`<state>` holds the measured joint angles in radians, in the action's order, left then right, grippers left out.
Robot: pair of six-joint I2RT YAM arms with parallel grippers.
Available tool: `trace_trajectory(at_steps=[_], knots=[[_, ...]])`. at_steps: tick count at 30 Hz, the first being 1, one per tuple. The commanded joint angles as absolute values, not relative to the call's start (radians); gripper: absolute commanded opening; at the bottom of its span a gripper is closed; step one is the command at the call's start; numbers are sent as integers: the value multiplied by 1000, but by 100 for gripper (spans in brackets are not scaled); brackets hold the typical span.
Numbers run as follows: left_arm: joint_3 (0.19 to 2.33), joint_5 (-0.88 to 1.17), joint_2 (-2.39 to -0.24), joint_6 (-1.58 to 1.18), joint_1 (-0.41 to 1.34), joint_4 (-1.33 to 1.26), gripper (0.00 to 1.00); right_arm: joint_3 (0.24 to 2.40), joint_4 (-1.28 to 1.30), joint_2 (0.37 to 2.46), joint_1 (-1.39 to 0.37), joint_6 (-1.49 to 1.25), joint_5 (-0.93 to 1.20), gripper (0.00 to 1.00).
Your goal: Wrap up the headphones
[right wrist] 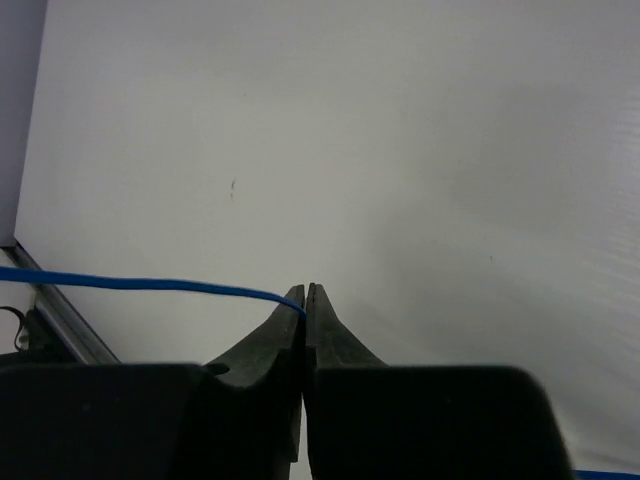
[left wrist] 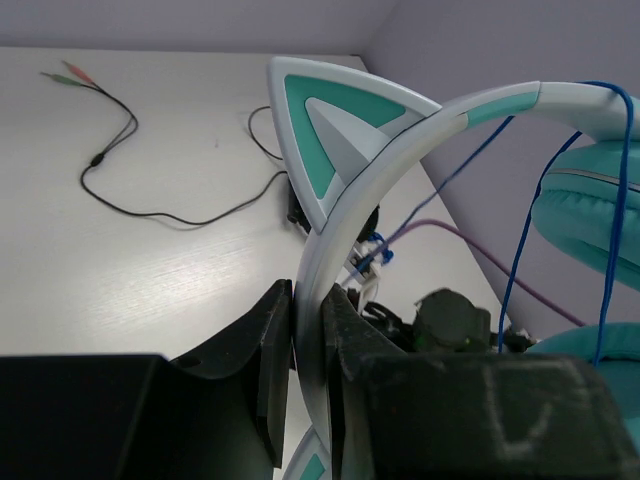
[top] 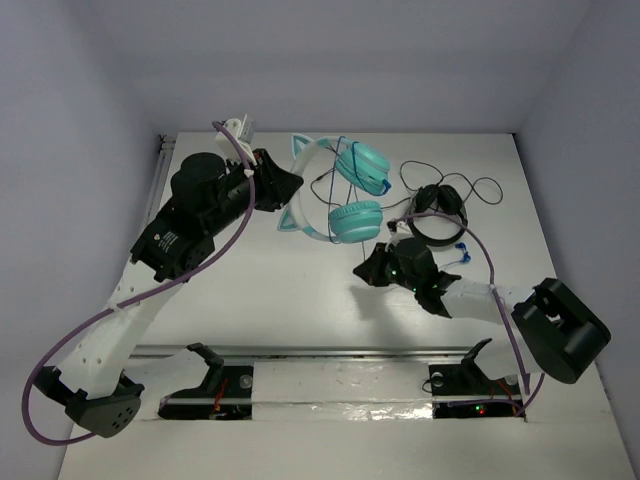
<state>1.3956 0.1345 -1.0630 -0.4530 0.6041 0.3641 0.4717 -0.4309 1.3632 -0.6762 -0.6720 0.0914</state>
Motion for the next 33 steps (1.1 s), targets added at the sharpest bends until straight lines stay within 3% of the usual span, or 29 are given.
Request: trace_trajectory(at_steps=[1, 12, 19, 25, 33], knots=[[1418, 20, -1040, -506, 594, 223, 0, 425, -535, 1350, -718, -722, 161, 0], [1292, -354, -1072, -552, 574, 68, 0, 465, -319, 1232, -1029, -764, 52, 0], [1169, -587, -1118, -522, 574, 69, 0, 587, 73, 1031, -1208, -767, -55, 0], [990, -669, -1115, -560, 574, 49, 0, 761, 370, 982, -1229, -684, -40, 0], [864, -704, -1109, -569, 737, 161, 0, 994, 555, 1031, -1229, -545, -224, 0]])
